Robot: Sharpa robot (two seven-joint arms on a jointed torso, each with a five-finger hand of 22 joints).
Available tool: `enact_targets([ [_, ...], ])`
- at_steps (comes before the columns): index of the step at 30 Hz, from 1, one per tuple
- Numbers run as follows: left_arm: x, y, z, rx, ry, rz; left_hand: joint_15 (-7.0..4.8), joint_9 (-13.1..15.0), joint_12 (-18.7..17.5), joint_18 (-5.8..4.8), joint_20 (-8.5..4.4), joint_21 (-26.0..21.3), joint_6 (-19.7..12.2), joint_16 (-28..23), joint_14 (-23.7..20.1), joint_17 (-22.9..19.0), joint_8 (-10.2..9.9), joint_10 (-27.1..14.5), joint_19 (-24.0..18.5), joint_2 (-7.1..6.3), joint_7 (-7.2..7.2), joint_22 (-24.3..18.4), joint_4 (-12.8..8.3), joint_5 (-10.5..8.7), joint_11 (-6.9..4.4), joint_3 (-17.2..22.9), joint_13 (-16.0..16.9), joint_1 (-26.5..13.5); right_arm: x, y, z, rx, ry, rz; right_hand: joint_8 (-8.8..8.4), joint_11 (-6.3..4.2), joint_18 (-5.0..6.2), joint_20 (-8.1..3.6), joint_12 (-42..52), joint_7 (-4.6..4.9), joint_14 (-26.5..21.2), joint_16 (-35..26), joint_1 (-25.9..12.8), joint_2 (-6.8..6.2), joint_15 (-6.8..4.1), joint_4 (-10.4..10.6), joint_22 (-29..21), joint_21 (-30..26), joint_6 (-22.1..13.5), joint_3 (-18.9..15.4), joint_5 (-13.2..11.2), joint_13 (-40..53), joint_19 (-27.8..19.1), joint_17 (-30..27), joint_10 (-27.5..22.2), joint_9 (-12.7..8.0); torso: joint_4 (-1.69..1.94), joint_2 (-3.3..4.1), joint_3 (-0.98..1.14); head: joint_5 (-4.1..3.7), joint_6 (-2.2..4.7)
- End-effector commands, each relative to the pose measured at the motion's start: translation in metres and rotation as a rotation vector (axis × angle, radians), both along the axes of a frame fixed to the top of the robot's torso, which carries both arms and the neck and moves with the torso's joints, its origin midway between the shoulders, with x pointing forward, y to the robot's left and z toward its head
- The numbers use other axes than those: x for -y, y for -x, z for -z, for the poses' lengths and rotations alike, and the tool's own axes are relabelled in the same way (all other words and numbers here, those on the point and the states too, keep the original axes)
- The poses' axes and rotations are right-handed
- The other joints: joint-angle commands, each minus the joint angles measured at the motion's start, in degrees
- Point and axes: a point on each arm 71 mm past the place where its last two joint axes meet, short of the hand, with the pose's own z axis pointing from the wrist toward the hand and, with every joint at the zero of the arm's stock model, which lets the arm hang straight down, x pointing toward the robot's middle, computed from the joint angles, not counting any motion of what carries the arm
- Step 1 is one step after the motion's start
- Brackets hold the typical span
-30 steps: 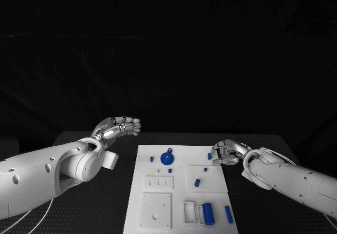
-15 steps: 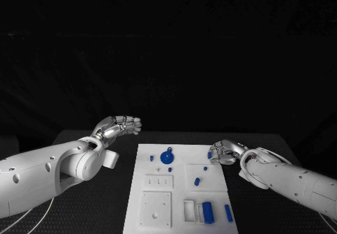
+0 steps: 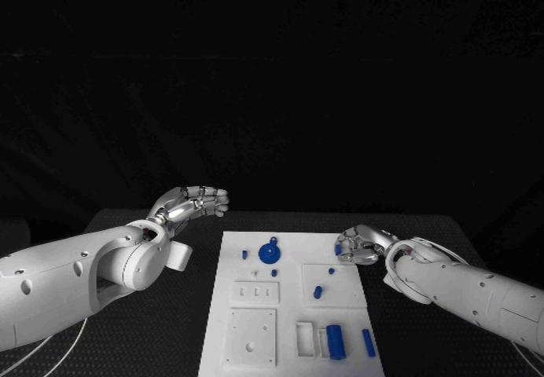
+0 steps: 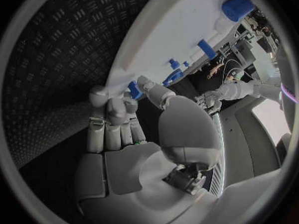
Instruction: Assemble the parts on the task board
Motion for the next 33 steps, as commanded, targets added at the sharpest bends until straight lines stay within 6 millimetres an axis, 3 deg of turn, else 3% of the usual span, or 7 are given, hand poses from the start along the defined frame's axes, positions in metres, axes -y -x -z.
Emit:
enact_targets([
  [1,0.0030,0.0011,-0.0015,0.007,0.010,0.020,-0.12,0.0,0.2,0.20,-0.05,-0.4,0.2,0.2,0.4,-0.1,0.2,0.3,0.3,0.45,1.14,1.1,-0.4,0.31,0.00,0.1,0.0,0.0,-0.0019,0.0005,0.0007,-0.008,-0.004,-0.012,0.30,-0.47,2.15,0.06,0.3,0.32,0.0,-0.2,-0.1,0.44,-0.35,0.0,1.2,-0.1,0.8,0.5,-0.2,0.0,-0.3,0.1,-0.1,0.0,-0.01,0.02,0.00,-0.06,0.01],
  [33,0.0034,0.0019,-0.0016,0.005,0.009,0.022,-0.12,0.0,0.2,0.19,-0.06,-0.5,0.2,0.2,0.4,-0.1,0.1,0.3,0.3,0.44,1.17,1.1,-0.5,0.31,0.00,0.0,0.0,0.0,-0.0051,-0.0002,0.0004,0.001,-0.007,-0.007,2.15,-0.27,2.15,-0.27,0.7,0.53,0.1,-0.1,-0.7,2.04,-0.15,0.0,1.2,0.6,4.5,1.7,-0.3,-0.1,-0.3,0.6,0.3,0.7,-0.04,-0.01,-0.03,0.08,0.11],
])
